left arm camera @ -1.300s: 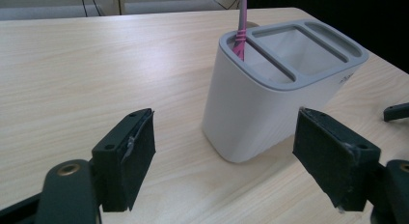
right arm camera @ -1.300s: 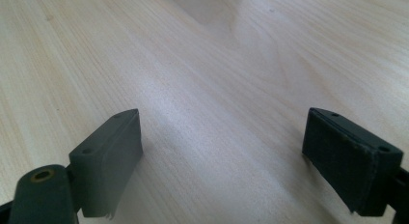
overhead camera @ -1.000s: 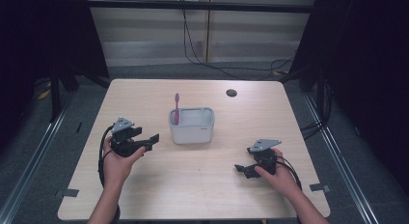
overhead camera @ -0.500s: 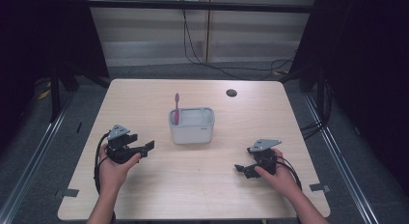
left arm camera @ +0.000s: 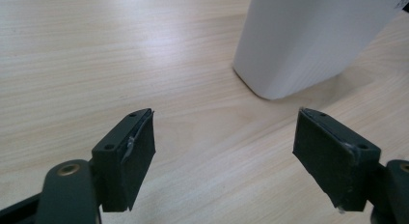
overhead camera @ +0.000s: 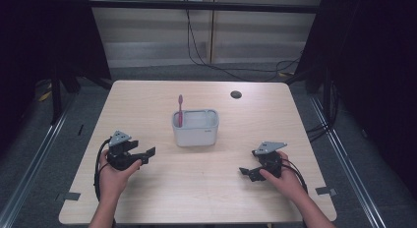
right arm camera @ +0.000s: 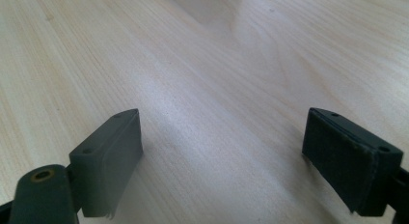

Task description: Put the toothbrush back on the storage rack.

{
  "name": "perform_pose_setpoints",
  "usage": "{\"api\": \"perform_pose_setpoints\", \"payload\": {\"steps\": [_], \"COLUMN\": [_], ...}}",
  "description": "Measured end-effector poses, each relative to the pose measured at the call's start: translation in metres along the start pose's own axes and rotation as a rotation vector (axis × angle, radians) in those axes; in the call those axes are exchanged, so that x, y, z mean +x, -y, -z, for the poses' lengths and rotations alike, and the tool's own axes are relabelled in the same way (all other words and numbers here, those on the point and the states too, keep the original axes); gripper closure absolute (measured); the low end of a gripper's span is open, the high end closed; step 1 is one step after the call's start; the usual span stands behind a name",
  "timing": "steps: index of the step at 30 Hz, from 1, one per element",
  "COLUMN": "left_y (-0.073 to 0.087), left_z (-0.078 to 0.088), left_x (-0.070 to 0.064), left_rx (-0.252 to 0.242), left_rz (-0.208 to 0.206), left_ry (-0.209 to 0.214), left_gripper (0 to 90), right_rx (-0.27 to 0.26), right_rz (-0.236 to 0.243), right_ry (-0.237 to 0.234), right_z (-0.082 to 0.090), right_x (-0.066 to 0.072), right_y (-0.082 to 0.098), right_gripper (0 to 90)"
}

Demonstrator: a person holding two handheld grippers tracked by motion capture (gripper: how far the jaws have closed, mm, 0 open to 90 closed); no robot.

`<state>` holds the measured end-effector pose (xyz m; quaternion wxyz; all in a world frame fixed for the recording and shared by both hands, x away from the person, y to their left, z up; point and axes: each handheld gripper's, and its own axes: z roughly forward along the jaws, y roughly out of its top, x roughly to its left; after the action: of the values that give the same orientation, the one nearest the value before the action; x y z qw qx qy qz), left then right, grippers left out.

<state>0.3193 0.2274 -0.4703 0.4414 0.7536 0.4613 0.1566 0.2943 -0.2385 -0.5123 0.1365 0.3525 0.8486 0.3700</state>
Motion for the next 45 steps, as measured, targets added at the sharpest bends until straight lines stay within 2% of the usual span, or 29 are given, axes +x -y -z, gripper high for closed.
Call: {"api": "perform_pose_setpoints", "payload": {"steps": [7,14,21,31,39,41,45], "left_y": [0.003,0.010,0.016,0.024,0.027,0.028,0.029], "left_z": [0.001,0.002,0.001,0.000,-0.002,-0.003,-0.004], "left_x": [0.003,0.006,0.006,0.009,0.009,0.010,0.009], "left_rx": [0.004,0.026,0.055,0.086,0.101,0.116,0.119], "left_rz": [-0.009,-0.025,-0.042,-0.050,-0.068,-0.088,-0.090], "left_ry": [-0.006,-0.015,0.001,-0.012,-0.011,-0.011,-0.013], "left_gripper": [22.5,22.6,22.6,22.6,22.4,22.2,21.9], "right_rx": [0.000,0.000,0.000,0.000,0.000,0.000,0.000], "right_rz": [0.000,-0.001,-0.001,0.000,0.000,0.000,0.000], "right_ry": [0.000,0.000,0.000,0.000,0.000,0.000,0.000], "right_z": [0.000,0.000,0.000,0.000,0.000,0.000,0.000], "right_x": [0.000,0.000,0.000,0.000,0.000,0.000,0.000], "right_y": [0.000,0.000,0.000,0.000,0.000,0.000,0.000], "right_gripper": [13.3,13.3,13.3,13.3,13.3,13.3,13.3]}}
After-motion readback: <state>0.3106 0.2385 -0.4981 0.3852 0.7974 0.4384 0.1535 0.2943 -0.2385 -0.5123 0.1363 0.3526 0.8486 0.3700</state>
